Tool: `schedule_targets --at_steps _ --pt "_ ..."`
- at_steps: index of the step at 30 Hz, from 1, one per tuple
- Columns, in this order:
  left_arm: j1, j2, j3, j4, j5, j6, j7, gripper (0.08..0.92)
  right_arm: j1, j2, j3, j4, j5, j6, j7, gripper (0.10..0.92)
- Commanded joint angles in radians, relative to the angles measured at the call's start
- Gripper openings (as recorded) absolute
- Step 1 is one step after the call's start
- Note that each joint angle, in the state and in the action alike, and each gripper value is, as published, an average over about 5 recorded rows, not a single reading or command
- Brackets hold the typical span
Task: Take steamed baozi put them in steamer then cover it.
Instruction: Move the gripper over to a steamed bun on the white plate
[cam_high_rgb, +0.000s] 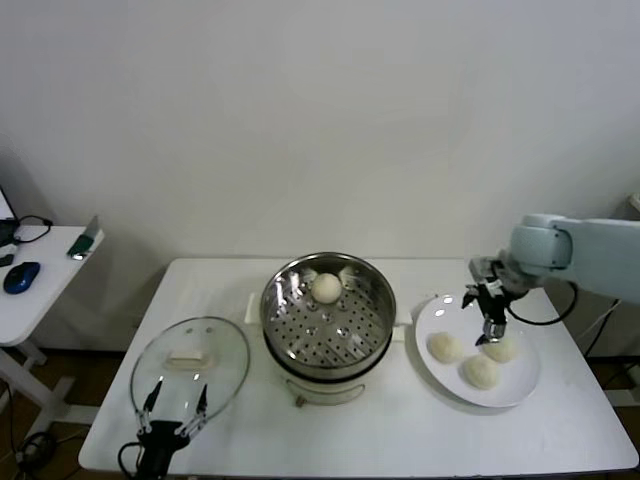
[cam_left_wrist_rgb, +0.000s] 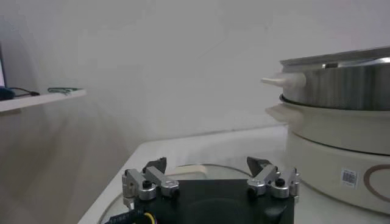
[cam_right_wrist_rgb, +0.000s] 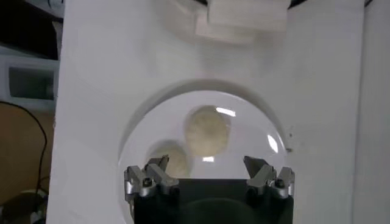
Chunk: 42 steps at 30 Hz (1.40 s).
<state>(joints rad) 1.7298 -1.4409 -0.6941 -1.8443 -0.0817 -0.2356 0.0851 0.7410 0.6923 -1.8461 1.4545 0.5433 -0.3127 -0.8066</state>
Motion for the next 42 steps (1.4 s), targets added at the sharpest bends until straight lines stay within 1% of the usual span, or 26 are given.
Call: schedule_targets --at_steps 1,10,15,20,27,35,42 --pt "0.001 0.0 0.001 0.005 0.004 0.0 -0.001 0.823 -0.272 0.024 0.189 -0.113 -0.071 -0.038 0.041 0.823" --pt "0.002 0.001 -0.008 0.01 0.002 -0.003 -0.001 0.823 -0.346 0.117 0.263 -0.222 -0.085 -0.032 0.051 0.823" --pt "-0.002 0.001 -0.011 0.018 0.001 -0.004 -0.002 0.823 -0.362 0.139 0.274 -0.254 -0.096 -0.031 0.047 0.823" --pt "-0.006 0.001 -0.012 0.021 0.0 -0.005 -0.001 0.823 -0.361 0.14 0.273 -0.254 -0.096 -0.032 0.032 0.818" --pt "-0.009 0.001 -0.009 0.027 0.001 -0.006 -0.001 0.823 -0.355 0.126 0.269 -0.243 -0.096 -0.033 0.017 0.769" --pt "-0.011 0.0 -0.009 0.028 0.001 -0.005 -0.002 0.823 -0.357 0.118 0.268 -0.238 -0.114 -0.035 0.007 0.674" --pt "-0.014 -0.001 -0.008 0.027 0.001 -0.003 -0.002 0.823 -0.323 0.114 0.263 -0.235 -0.127 -0.028 -0.008 0.634"
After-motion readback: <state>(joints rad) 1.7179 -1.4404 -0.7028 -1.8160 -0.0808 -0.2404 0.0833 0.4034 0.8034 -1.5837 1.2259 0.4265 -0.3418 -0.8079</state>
